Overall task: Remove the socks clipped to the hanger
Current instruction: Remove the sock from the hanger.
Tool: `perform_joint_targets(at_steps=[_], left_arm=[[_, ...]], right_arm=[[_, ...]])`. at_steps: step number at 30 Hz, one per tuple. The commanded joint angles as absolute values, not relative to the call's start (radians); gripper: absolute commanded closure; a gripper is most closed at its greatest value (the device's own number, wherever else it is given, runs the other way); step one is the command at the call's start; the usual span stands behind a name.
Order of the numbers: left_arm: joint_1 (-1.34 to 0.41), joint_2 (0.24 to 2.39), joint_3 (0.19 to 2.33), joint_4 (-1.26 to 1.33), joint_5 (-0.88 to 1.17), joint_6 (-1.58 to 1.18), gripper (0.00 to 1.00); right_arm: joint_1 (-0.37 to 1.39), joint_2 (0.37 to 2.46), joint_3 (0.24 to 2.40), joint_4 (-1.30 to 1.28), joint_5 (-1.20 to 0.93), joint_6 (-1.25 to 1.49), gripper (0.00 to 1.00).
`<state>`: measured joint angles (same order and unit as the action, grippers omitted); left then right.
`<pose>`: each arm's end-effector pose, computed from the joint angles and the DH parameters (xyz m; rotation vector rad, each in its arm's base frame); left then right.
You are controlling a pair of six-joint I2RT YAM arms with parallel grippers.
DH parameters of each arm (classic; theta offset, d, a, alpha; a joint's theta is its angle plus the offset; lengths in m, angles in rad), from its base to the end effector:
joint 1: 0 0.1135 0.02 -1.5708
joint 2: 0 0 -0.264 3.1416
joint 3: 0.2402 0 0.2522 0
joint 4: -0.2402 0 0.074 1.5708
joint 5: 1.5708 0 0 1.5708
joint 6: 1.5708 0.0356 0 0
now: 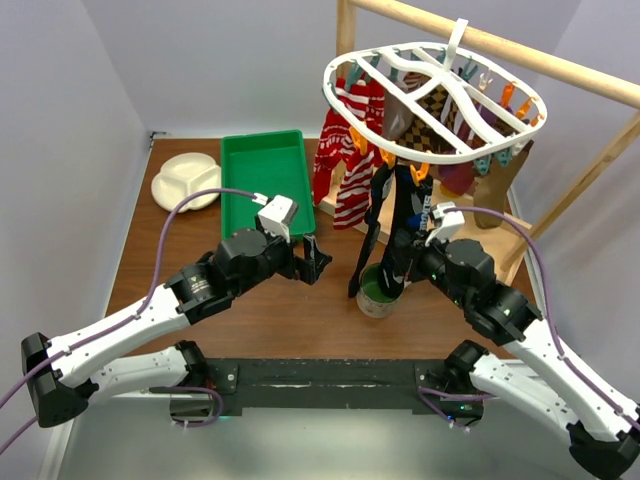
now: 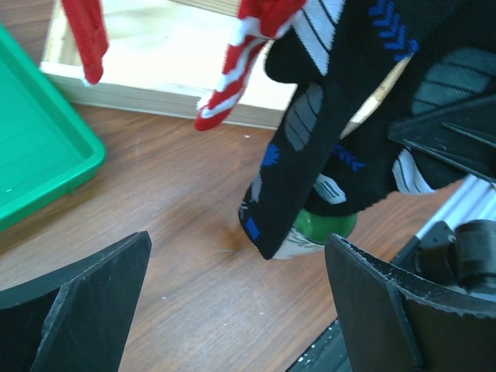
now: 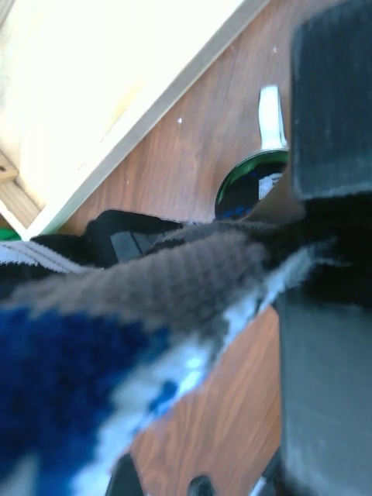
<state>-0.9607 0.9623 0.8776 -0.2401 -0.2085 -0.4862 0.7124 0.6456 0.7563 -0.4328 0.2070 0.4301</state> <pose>0.1329 -0.1772 0.3344 0.3177 1.9409 -0.7789 0.1177 0.0920 0.3246 -0.1280 1.9240 0.5811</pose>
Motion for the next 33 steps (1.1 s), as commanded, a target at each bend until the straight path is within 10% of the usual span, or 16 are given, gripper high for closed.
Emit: perform_joint_targets(at_steps=[1,33], left_arm=[[-0.960,0.948,0.890,-0.158,-0.127,-0.468,0.01],[-0.960,0.988,0.839,0.083,0.287,-0.437,0.06]], right_arm=[[0.712,0.660,0.877,-0.414,0.111,0.413,1.00],[0.712,0.707,0.818,-0.128,-0.396,0.676,1.00]])
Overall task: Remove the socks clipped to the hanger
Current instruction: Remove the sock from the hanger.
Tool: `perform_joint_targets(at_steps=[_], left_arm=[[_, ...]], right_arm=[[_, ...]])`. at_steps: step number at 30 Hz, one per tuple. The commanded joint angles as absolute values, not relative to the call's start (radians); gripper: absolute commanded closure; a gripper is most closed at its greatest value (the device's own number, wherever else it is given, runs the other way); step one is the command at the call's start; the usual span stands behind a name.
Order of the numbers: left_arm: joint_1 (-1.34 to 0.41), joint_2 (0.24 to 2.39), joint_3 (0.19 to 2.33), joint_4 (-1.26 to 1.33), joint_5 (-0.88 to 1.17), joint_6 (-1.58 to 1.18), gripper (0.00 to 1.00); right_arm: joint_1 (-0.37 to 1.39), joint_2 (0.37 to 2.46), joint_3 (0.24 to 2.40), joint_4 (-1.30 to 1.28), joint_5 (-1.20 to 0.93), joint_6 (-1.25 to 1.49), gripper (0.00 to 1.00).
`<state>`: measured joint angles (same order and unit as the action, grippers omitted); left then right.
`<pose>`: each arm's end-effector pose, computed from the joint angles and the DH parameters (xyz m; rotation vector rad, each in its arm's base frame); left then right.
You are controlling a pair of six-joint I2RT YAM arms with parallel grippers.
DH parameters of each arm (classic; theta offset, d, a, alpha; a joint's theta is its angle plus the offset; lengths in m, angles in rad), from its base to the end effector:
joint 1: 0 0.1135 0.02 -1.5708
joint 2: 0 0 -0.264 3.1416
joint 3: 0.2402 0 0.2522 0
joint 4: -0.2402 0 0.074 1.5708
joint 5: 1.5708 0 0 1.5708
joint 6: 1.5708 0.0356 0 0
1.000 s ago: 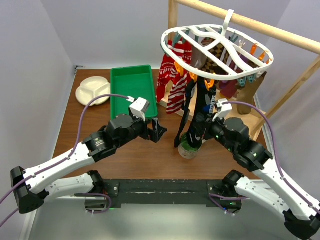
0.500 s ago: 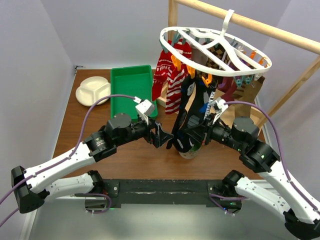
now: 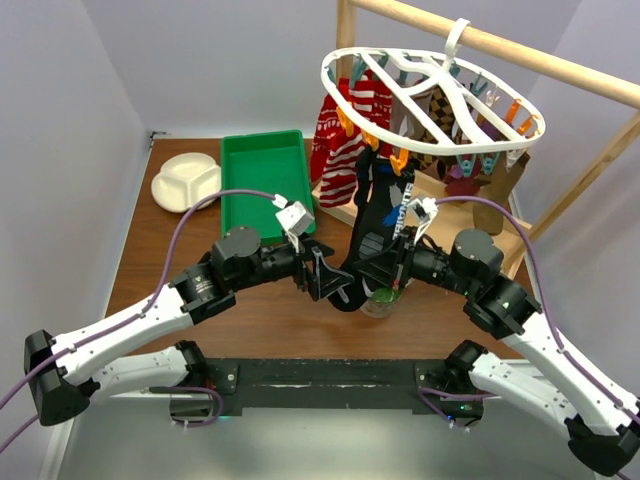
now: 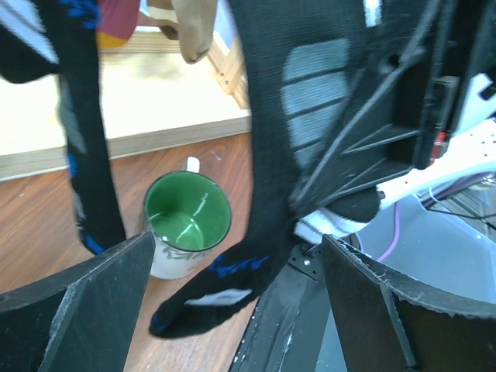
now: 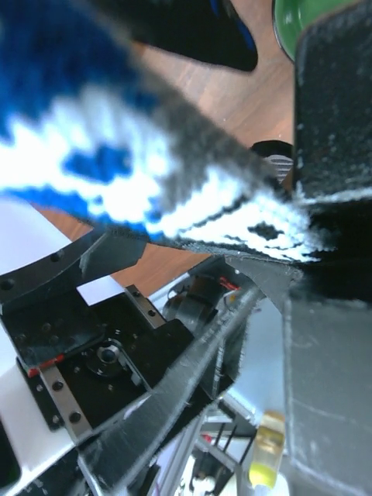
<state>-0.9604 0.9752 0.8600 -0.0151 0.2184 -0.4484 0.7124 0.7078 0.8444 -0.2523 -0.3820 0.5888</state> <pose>0.1255 -0.1929 0.3494 0.6407 1.7449 -1.2060 0.1126 0.1148 0.3656 -0.4267 1.8035 1.2661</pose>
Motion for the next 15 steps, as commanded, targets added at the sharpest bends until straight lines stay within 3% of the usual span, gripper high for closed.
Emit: perform_joint_targets(at_steps=[1,15], left_arm=[[-0.960,0.995,0.830,0.097,0.288,-0.442,0.06],[-0.962,1.040,0.741,0.310,0.367,-0.549,0.03]], right_arm=[[0.712,0.709,0.812,-0.117,-0.384,0.690,1.00],[0.712,0.680,0.762,-0.112,-0.174,0.828,1.00]])
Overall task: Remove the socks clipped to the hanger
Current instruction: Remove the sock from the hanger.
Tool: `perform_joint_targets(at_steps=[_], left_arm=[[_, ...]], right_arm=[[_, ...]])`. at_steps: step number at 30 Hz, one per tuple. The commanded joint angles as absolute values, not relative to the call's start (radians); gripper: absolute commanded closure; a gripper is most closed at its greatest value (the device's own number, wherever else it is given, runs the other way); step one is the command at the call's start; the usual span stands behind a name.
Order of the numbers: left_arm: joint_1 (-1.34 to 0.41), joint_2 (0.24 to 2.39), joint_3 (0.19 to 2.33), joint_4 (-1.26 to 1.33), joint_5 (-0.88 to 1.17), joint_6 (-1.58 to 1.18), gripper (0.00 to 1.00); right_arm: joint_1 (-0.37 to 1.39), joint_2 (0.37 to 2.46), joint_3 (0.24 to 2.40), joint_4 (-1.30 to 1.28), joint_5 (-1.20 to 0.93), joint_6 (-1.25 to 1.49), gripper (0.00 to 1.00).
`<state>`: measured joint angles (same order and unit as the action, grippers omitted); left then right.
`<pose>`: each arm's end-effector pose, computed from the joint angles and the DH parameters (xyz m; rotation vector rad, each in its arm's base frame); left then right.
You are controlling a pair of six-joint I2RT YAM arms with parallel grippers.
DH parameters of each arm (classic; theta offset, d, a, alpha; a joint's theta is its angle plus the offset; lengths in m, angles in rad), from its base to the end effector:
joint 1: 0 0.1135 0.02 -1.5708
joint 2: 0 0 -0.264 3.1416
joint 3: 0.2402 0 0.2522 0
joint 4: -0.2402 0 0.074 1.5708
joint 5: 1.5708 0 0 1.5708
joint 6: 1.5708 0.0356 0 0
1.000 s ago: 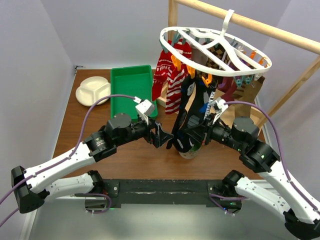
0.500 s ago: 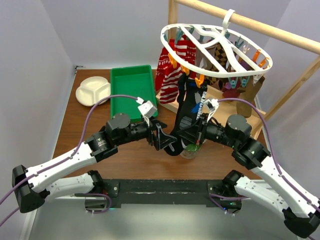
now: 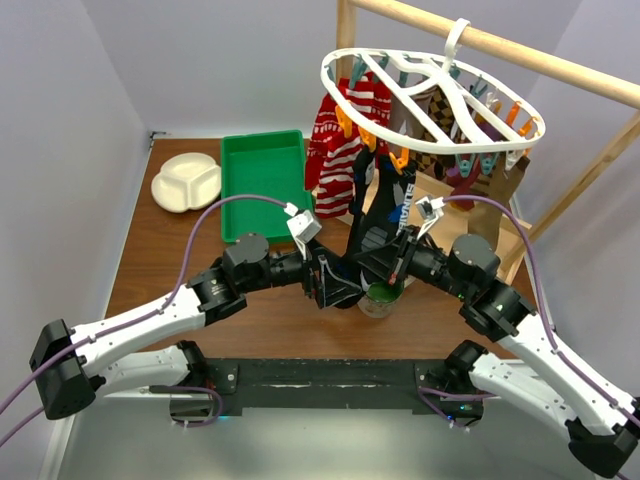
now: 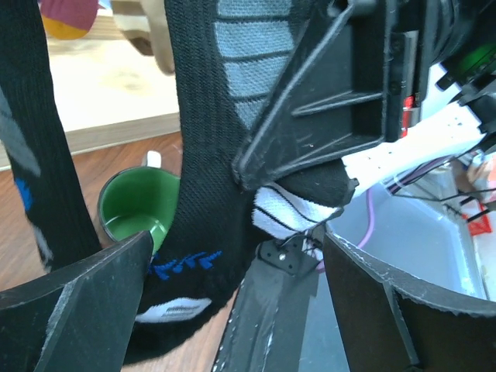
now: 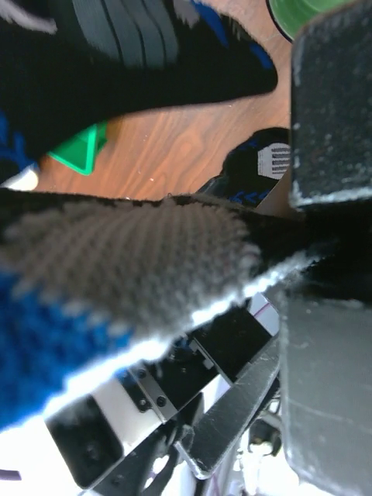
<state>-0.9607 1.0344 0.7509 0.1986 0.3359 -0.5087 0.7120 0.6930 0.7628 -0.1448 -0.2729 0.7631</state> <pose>0.1303 -0.2069 0.3204 0.6865 1.7162 -1.3544 0.1187 0.1151 0.3510 -0.1843 1.8161 1.3137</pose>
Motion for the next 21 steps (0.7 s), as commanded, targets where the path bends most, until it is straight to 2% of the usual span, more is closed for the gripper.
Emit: perform_joint_targets(at_steps=[1,11,21], left_arm=[[-0.963,1.040,0.733,0.316,0.362,-0.552,0.03],[-0.969,1.052,0.733,0.342,0.241,-0.577,0.02],[-0.977,1.078,0.727,0.382,0.149,-0.598,0.09]], right_arm=[[0.712,0.680,0.759,-0.112,-0.164,0.836,1.00],[0.712,0.727,0.764,-0.100,-0.091,0.933,1.00],[0.736,0.791,0.767,-0.051,-0.018,0.991,1.00]])
